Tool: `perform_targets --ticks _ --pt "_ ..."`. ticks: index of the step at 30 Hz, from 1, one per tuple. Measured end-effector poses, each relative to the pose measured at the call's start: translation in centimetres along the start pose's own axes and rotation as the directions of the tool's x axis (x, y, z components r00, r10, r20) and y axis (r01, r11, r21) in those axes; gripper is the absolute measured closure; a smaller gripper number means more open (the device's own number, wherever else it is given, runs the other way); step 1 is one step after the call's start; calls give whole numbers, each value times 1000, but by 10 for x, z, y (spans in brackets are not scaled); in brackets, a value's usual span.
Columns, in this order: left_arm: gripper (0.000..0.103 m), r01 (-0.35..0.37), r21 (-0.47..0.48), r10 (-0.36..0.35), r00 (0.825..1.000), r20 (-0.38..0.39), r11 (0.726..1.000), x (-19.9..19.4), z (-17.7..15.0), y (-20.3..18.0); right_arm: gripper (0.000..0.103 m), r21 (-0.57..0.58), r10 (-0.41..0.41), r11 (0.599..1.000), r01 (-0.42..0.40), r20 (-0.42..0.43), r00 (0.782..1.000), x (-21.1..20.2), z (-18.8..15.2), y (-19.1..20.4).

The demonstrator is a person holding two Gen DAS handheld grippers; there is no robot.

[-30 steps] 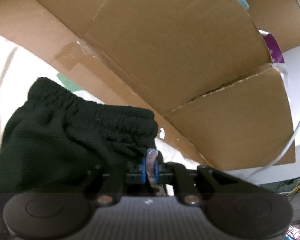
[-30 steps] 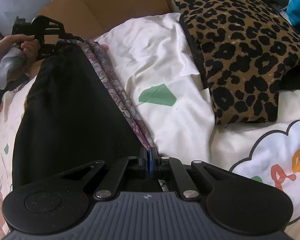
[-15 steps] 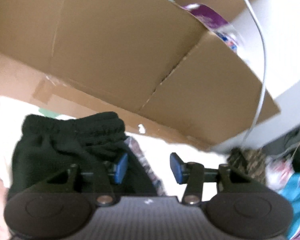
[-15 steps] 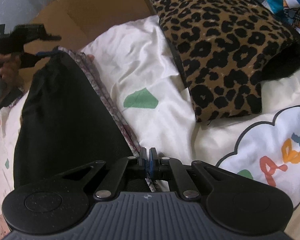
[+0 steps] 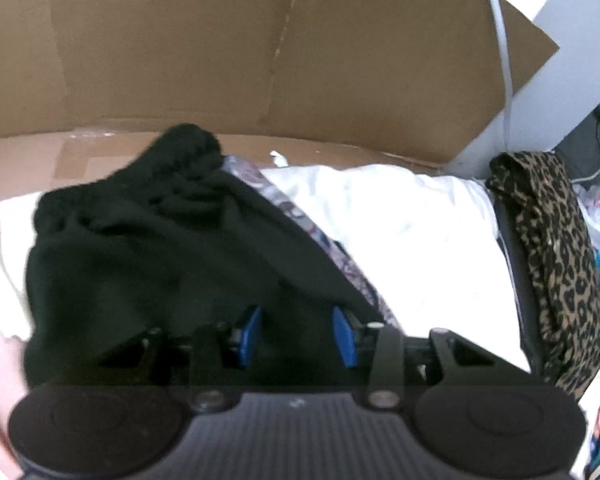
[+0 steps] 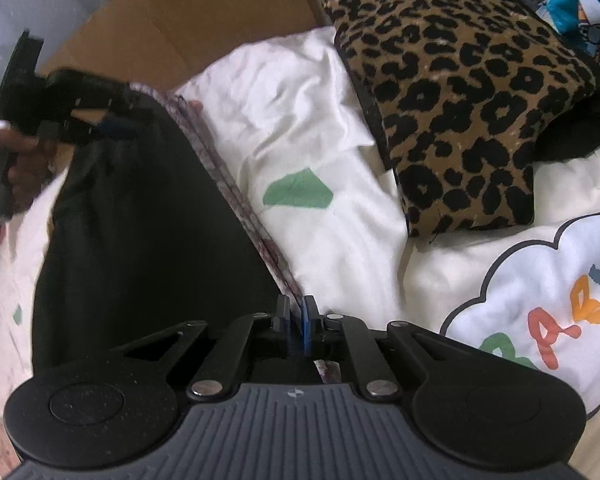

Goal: Fold clothes

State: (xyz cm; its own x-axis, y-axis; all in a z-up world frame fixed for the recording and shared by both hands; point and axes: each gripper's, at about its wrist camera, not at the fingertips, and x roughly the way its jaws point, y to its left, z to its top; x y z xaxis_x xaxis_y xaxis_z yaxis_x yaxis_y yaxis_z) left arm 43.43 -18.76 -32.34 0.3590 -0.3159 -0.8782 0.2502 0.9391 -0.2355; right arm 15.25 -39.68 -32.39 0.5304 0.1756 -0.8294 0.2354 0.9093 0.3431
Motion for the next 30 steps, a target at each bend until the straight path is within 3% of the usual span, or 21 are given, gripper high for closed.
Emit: perform_targets --ticks 14,23,30 --pt "60 -32 -64 35 998 51 997 42 19 -6 97 -31 3 1000 -4 -45 999 11 -5 -6" --pt "61 -15 -50 17 999 47 999 10 17 1 93 -27 -36 999 35 -49 998 7 -9 -4" --pt "61 -28 -17 30 994 102 999 -37 18 26 90 -17 -78 997 77 -33 996 -3 -14 3"
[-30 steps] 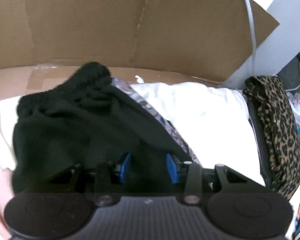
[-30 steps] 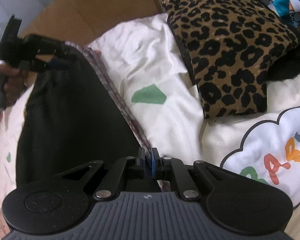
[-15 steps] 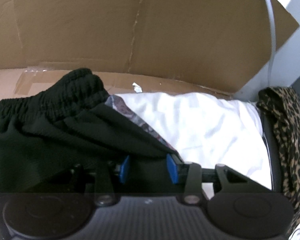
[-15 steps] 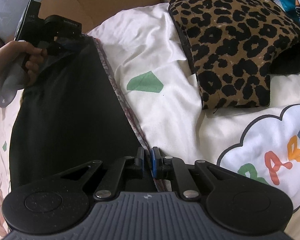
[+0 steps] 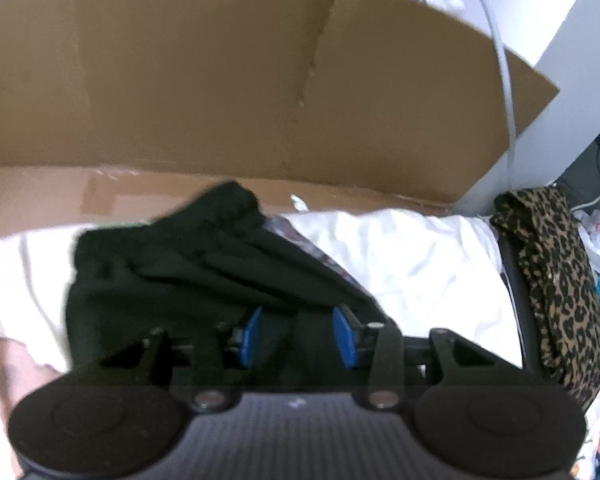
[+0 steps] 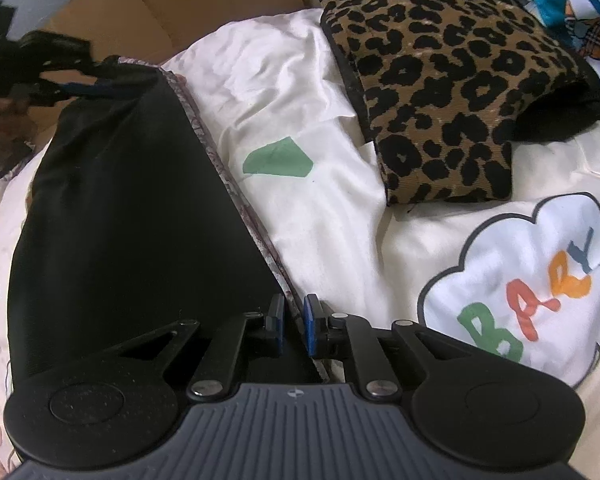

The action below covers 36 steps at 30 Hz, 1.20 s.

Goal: Fold clothes

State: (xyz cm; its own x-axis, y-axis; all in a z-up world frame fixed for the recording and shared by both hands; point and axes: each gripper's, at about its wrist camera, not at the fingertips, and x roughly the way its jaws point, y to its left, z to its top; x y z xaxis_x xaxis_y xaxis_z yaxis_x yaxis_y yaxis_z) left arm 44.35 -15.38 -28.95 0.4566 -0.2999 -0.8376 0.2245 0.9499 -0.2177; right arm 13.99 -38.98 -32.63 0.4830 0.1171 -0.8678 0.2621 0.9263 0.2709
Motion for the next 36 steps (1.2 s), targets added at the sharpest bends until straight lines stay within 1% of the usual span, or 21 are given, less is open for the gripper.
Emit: perform_targets --ticks 3,5,6,8,13,16,19,20,21,22,23,24,27,28,29,30,32,34,36 --pt "61 -17 -14 18 1000 24 1000 -20 3 18 90 27 0 1000 -1 28 1000 -7 0 -1" --pt "61 -29 -24 30 999 35 999 -35 3 39 90 50 2 999 -5 49 999 -12 0 -1" --pt "61 -36 -25 37 999 39 999 -34 9 42 90 55 5 998 -8 60 998 -14 0 -2" --pt "61 -51 -25 52 998 40 998 -39 8 49 90 64 12 998 -16 76 997 -19 1 -2" --pt "61 -88 -13 88 996 24 996 -48 -8 68 87 52 10 999 -14 79 997 -22 -1 -4" --pt "61 -123 -5 123 992 13 992 -50 -18 82 87 69 14 997 -20 77 997 -23 -6 -6" --pt "60 -161 -25 161 987 -11 987 -51 -22 100 86 70 23 997 -28 62 998 -21 -11 -6" --pt "60 -157 -55 156 988 -21 986 -49 -22 109 86 66 24 997 -28 56 998 -20 -13 -5" --pt "57 -149 -89 147 989 -32 985 -47 -23 118 85 62 24 998 -28 50 998 -18 -14 -4" --pt "54 -127 -123 123 992 -41 984 -42 -23 124 81 57 25 998 -27 44 999 -16 -14 -3" --pt "54 -101 -158 94 994 -50 982 -37 -24 129 78 52 26 998 -28 39 999 -15 -15 -2" --pt "54 -85 -182 76 996 -55 980 -34 -25 133 77 47 26 999 -28 35 999 -13 -15 -1" --pt "55 -55 -237 42 997 -63 970 -23 -26 142 76 25 17 1000 -17 18 1000 -8 -16 0" --pt "58 -51 -248 35 997 -66 967 -18 -25 144 76 21 12 1000 -13 14 1000 -7 -16 0" --pt "64 -48 -259 31 997 -68 965 -14 -25 146 76 18 11 1000 -11 9 1000 -5 -16 0" --pt "68 -44 -267 28 998 -65 963 -11 -25 147 76 15 9 1000 -9 3 1000 -4 -16 -1" --pt "84 -36 -279 21 998 -55 960 -4 -23 149 75 -5 -2 1000 2 -6 1000 -1 -17 -1" --pt "88 -44 -255 36 999 -36 966 -2 -20 146 75 -25 -15 1000 14 -15 1000 1 -18 -1" --pt "89 -69 -208 69 998 -11 976 -3 -15 140 76 -37 -21 999 20 -21 1000 2 -18 -2"
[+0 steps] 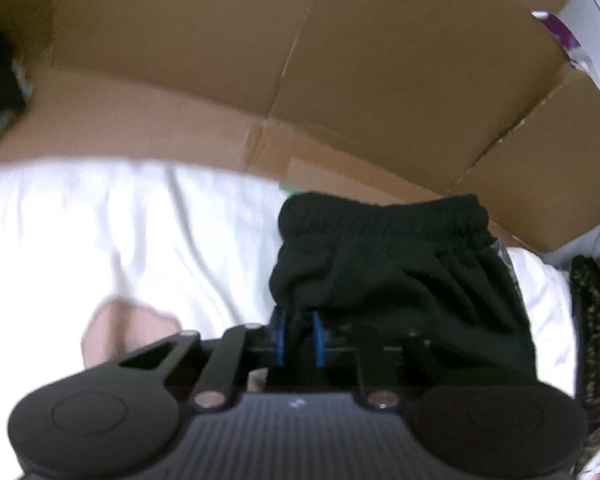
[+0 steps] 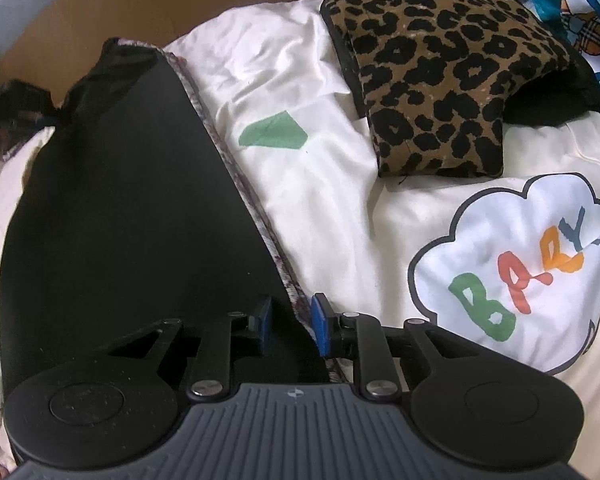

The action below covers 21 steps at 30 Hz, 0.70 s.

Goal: Fold clothes

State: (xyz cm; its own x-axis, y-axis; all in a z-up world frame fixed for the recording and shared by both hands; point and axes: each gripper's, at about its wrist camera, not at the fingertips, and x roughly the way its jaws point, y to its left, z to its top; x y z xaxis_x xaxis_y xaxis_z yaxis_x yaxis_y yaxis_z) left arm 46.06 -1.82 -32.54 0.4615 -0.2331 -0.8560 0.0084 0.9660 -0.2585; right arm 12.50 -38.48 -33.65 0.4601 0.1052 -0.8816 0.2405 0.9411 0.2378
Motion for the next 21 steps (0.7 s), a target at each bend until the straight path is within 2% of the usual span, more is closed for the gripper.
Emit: perform_targets --ticks 3,6,7,10,11,16,21 --pt "89 -28 37 27 999 32 999 -1 3 -6 77 -12 -1 1000 1 -5 1000 1 0 -1" --pt "85 -32 21 31 999 28 999 1 4 -5 77 -23 -4 1000 4 -10 1000 3 1 -2" --pt "82 -34 16 34 999 22 999 0 3 -4 77 -25 -4 1000 4 -11 1000 3 1 -2" --pt "61 -54 24 54 998 15 998 -8 -2 -1 76 -27 -8 1000 8 -12 1000 2 1 -2" --pt "59 -55 29 54 998 10 998 -12 -5 0 76 -26 -11 1000 10 -12 1000 2 2 -2" --pt "59 -41 45 43 998 -51 998 -36 -35 13 75 -8 -28 1000 28 -8 1000 -4 1 -3" --pt "52 -20 30 23 994 -106 999 -68 -71 26 75 49 -5 999 4 18 1000 -15 -1 -10"
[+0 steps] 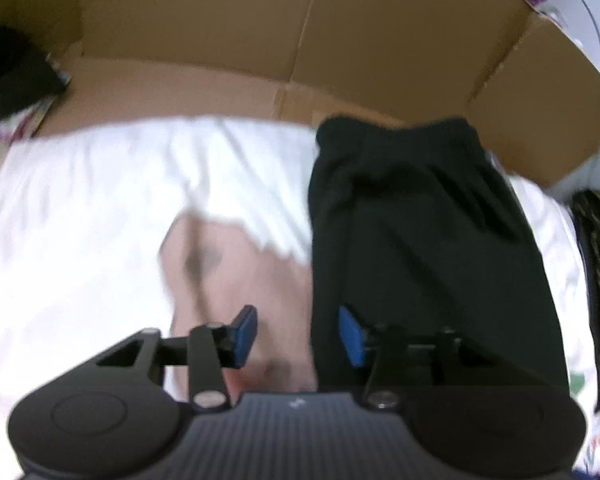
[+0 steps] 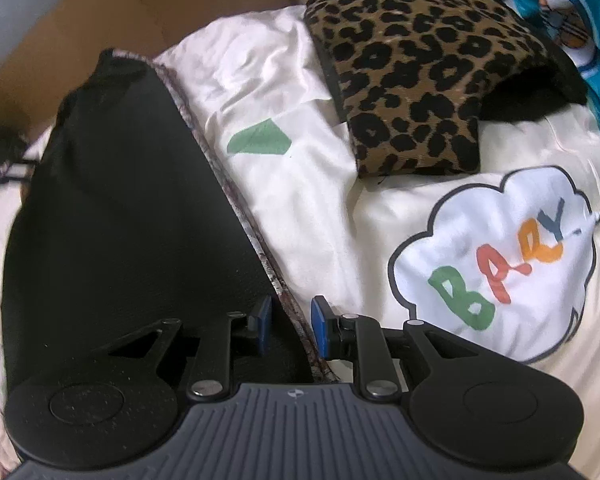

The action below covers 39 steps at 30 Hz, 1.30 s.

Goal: Fold clothes

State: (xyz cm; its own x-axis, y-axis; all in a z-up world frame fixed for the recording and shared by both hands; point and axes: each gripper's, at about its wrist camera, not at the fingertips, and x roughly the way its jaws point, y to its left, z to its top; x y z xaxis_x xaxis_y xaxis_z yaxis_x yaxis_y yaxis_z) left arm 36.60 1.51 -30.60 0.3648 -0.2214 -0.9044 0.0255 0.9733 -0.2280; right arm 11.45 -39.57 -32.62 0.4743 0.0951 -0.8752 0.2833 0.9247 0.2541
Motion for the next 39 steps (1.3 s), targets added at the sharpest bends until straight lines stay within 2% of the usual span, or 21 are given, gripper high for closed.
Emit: perform_targets --ticks 8,14,23,33,35,37,39 --pt "52 40 -31 -42 997 -57 999 -37 -65 9 75 16 22 1000 -23 29 999 -19 -5 -2" --pt "52 72 -64 -78 993 -94 995 -51 -104 7 75 49 27 998 -29 55 998 -34 -7 -12" --pt "52 92 -133 -113 981 -158 987 -67 -169 8 74 38 40 998 -40 10 999 -36 -22 -15" --pt "48 111 -153 -142 967 -210 982 -72 -208 10 73 7 27 1000 -27 -11 1000 -28 -27 -5" --pt "48 119 -162 -154 963 -221 980 -73 -216 10 78 0 23 1000 -23 -11 1000 -27 -27 -5" --pt "48 126 -165 -163 959 -232 978 -73 -221 9 91 -7 20 1000 -20 -10 1000 -27 -27 -5" --pt "48 134 -168 -173 955 -241 977 -72 -225 8 94 -5 26 1000 -26 -10 1000 -28 -27 -7"
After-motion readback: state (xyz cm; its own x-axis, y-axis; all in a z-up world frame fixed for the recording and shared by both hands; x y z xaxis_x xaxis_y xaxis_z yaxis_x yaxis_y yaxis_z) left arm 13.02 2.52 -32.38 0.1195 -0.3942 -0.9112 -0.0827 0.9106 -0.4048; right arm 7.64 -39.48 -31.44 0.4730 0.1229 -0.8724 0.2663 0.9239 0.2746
